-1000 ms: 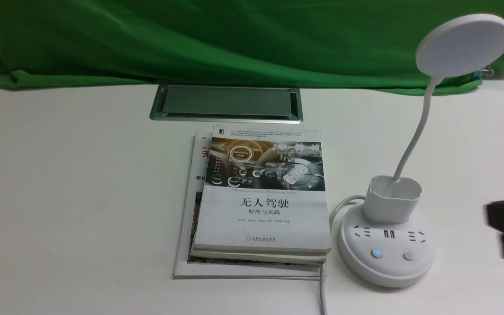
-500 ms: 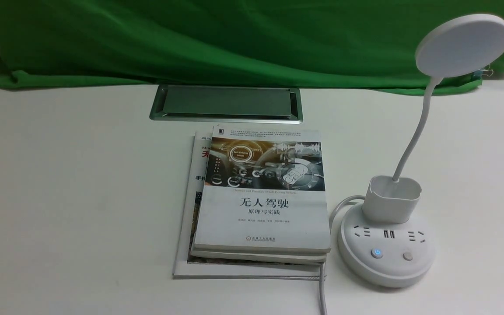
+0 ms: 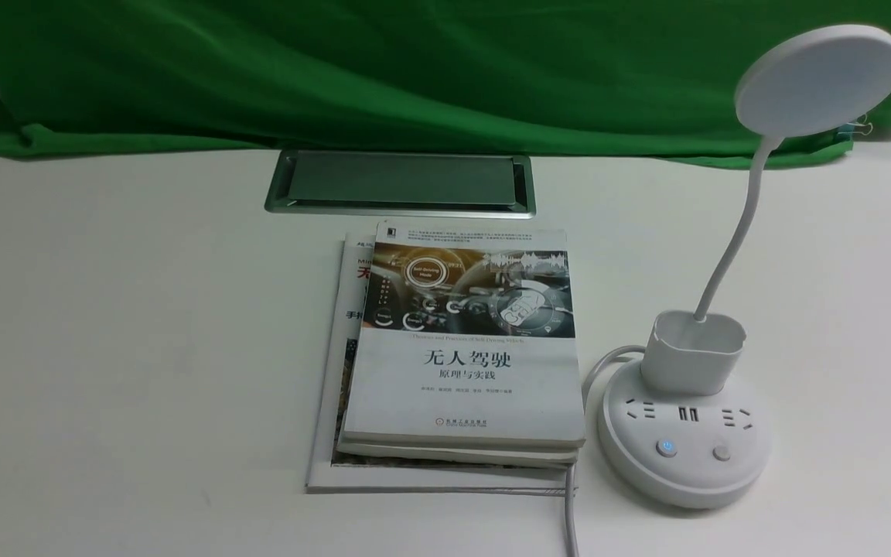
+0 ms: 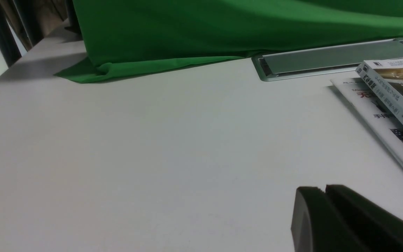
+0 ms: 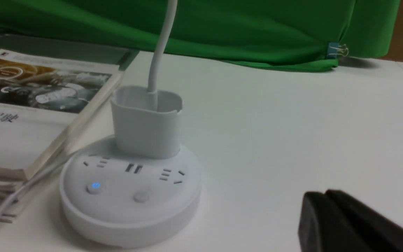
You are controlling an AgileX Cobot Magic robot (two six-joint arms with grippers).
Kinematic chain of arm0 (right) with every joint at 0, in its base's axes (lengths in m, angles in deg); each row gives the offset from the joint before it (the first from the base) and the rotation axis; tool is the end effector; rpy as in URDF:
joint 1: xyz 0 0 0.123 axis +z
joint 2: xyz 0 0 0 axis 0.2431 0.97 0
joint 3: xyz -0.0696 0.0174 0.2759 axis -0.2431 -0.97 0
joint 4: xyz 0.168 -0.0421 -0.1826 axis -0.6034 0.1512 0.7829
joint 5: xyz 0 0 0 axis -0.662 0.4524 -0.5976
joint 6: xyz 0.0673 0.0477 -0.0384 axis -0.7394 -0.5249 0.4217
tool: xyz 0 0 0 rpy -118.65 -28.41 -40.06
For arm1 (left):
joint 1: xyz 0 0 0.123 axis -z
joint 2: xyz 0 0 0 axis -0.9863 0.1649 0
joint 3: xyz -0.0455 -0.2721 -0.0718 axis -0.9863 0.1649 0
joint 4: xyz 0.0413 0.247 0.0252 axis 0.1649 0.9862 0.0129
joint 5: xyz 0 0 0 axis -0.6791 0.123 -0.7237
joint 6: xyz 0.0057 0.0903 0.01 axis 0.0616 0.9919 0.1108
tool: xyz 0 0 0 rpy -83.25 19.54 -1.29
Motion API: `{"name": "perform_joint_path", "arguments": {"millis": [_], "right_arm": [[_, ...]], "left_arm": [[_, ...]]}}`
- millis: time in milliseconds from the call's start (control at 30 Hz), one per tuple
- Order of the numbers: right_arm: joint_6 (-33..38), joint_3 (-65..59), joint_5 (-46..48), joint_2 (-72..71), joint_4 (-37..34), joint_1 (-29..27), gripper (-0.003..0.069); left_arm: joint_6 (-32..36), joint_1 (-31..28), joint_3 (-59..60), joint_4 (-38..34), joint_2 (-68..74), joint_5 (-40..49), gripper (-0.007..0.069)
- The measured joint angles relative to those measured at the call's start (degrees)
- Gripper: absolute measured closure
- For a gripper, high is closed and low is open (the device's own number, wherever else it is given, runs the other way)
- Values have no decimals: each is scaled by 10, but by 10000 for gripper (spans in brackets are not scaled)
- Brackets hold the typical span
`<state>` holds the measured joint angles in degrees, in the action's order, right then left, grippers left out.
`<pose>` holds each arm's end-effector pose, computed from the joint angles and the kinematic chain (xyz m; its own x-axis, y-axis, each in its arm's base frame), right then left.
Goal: Turn off the desk lamp on the white desktop by hand.
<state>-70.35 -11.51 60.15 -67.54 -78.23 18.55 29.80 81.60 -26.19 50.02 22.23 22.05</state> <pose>0.0552 0.0060 0.1882 -0.1589 -0.1145 -0.9806 -0.1134 0.9888 -0.0971 0.0554 0.0003 0.1887 -0.1562 0.1723 -0.9726 0.0308 0.9850 0.1695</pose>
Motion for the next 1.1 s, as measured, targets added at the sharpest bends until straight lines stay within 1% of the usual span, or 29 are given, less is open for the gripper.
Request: {"name": "perform_joint_path", "arguments": {"millis": [1100], "right_arm": [[-14,0,2,0,0,0,613]], "left_arm": [[-1,0,0,0,0,0,605]]}}
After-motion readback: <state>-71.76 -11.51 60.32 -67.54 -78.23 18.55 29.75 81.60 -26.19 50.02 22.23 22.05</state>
